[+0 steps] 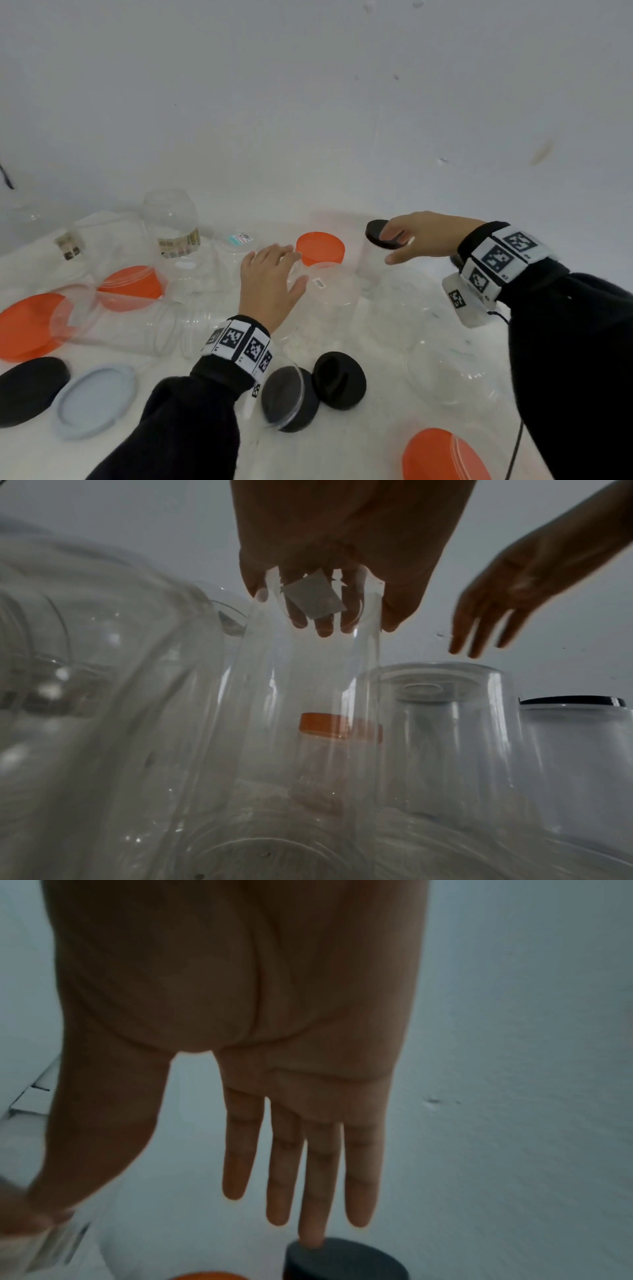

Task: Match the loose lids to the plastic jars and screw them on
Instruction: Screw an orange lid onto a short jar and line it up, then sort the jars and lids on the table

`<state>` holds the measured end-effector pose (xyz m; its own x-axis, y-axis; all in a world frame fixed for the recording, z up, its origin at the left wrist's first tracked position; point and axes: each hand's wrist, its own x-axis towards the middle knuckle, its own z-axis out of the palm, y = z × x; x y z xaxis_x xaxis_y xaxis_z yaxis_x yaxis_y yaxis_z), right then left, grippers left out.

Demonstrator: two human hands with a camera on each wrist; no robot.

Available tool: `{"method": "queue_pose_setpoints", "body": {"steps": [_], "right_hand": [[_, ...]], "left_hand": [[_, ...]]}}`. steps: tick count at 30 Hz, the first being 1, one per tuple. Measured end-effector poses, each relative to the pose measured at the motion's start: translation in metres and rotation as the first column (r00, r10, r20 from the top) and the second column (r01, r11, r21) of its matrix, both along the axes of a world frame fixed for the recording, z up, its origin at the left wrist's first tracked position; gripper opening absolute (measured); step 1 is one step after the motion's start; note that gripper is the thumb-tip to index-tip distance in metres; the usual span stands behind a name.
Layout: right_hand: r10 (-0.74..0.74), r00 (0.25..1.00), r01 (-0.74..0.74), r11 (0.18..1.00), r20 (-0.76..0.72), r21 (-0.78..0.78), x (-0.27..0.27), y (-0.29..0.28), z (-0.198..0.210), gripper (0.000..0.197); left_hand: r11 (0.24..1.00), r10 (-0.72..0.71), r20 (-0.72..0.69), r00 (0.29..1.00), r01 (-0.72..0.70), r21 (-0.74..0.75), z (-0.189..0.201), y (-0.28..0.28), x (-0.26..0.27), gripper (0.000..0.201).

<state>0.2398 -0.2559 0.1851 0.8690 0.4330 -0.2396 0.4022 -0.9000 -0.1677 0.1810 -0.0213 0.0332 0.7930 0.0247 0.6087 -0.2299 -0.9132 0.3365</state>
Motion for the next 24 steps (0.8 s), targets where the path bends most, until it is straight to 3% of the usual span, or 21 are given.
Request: {"method": "queue_pose_setpoints", "body": {"steps": [5,12,16,21,24], "right_hand": [[-0.082,0.992,0.07,0.99,-0.099,-0.121,-0.024,-0.023,-0.028,0.069],[-0.147,0.985,0.129,0.974,-0.085,-0.187,-0.025,-0.016,-0.066,0.095],[-0.18,0.982,0.162,0.96,-0.061,-0.227,-0.02,-0.012,-0.078,0.099],[-0.214,0.977,0.205,0.955,-0.018,-0.213,-0.017,-0.009,-0.084,0.094],[-0.233,0.972,0.231,0.956,0.014,-0.181,-0.016,-0.007,-0.086,0.092]], "left_hand": [[1.0,-0.014,-0.027,1.0,0.014,0.009,0.001,-0.001,0.0,0.047],[0.999,-0.012,-0.077,0.997,0.015,0.031,0.006,0.0,-0.003,0.05],[0.999,-0.008,-0.124,0.992,0.013,0.037,0.007,0.002,-0.003,0.042],[0.997,-0.071,-0.172,0.983,0.07,-0.008,0.01,0.007,-0.007,0.056],[0.984,-0.16,-0.107,0.981,0.15,-0.096,0.016,0.007,-0.015,0.064]]}}
